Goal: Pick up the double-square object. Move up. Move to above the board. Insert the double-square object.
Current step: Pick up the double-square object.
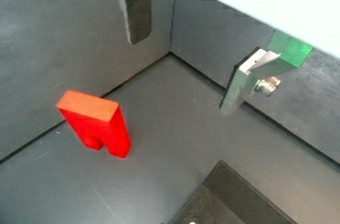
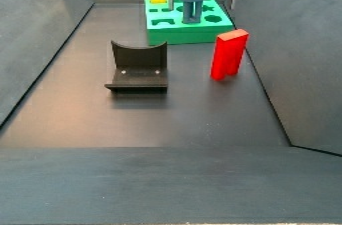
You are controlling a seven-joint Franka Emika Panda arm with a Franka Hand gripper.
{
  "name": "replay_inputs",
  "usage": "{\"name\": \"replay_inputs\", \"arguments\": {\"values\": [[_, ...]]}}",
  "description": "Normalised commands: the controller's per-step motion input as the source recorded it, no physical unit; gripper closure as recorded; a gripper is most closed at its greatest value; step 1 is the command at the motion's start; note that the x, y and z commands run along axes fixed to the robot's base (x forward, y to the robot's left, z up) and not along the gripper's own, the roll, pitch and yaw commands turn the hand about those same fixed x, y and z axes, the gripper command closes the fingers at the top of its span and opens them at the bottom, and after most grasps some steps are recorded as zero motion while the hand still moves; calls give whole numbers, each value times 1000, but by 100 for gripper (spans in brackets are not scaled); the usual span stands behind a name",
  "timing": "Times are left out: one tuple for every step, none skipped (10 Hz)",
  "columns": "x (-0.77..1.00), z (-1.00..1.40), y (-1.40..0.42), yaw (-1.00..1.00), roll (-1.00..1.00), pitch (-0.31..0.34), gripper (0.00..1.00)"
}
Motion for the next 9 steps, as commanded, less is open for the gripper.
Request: {"name": "replay_inputs", "arguments": {"values": [[-11,-117,0,0,57,11,0],[-431,-374,-177,731,0,-11,0],[-169,-337,-291,909,57,0,0],[-151,-331,-254,946,53,-14,0],[-157,-326,-254,946,51,-19,0],[-169,-320,-254,943,54,-24,0],[-226,-386,-246,931,77,-43,0],[-283,-437,-234,920,96,-66,0],[100,0,0,146,13,33,0]]}}
